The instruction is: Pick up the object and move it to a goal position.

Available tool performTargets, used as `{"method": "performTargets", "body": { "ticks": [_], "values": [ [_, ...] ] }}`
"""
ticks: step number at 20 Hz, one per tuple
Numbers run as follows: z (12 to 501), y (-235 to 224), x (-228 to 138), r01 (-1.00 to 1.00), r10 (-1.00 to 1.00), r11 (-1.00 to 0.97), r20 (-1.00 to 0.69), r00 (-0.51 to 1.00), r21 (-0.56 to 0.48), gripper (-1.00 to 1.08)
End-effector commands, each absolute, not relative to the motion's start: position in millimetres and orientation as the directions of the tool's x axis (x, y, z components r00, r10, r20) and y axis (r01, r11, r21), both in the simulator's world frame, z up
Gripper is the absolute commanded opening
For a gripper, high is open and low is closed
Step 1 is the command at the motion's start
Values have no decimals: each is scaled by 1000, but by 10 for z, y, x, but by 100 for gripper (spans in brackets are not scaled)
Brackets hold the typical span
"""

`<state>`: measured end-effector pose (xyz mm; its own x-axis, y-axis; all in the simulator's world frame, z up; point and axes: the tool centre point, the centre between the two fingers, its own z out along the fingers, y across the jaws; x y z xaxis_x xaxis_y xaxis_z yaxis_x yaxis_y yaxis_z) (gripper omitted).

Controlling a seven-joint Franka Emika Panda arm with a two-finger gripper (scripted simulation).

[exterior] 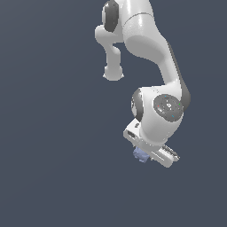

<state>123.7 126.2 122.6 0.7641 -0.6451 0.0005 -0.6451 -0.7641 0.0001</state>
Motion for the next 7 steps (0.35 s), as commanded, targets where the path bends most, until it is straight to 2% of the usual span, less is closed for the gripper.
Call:
{"method": "performTargets", "body": {
  "ticks": [1, 7],
  "values": [
    [1265, 1281, 1271, -645, -645, -764, 0, 764, 1, -100],
    [1291, 1294, 1298, -645, -645, -764, 0, 764, 0, -100]
  ]
}}
